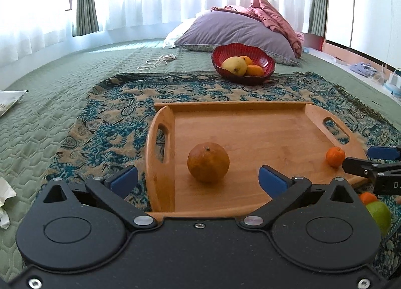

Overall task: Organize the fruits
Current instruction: 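Open both grippers to set the orange and mandarin on the tray, then move the left gripper to another orange while the right gripper approaches a green apple, then close the left gripper on the orange while the right gripper grasps the green apple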

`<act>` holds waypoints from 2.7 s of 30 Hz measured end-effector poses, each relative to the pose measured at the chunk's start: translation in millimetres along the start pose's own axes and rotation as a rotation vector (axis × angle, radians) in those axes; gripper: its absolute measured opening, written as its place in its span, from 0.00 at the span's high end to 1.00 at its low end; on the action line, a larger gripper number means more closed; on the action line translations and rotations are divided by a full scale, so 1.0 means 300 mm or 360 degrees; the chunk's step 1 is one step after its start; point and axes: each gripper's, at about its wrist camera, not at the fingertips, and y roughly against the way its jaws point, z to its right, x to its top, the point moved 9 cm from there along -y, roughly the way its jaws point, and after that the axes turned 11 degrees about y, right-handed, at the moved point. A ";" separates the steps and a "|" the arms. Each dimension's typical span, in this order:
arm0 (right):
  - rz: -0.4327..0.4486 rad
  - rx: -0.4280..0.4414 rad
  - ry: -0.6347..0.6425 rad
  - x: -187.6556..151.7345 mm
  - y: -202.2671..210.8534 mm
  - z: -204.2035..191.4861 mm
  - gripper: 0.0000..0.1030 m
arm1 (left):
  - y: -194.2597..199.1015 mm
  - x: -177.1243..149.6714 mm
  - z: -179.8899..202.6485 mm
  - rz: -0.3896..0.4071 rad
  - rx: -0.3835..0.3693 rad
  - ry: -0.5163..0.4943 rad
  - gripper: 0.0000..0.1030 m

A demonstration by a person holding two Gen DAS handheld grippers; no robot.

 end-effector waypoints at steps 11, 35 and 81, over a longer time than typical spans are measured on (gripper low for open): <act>0.0091 0.0039 0.0019 -0.047 0.085 -0.016 0.01 | 0.069 -0.051 -0.011 0.0034 -0.0054 0.0025 0.00; 0.0153 0.0035 0.0203 -0.166 0.176 -0.114 0.00 | 0.095 -0.200 -0.011 -0.0036 -0.0069 -0.0024 0.00; 0.0093 -0.0014 0.0343 -0.258 0.171 -0.173 0.19 | 0.055 -0.271 -0.027 -0.0134 -0.0118 0.0066 0.56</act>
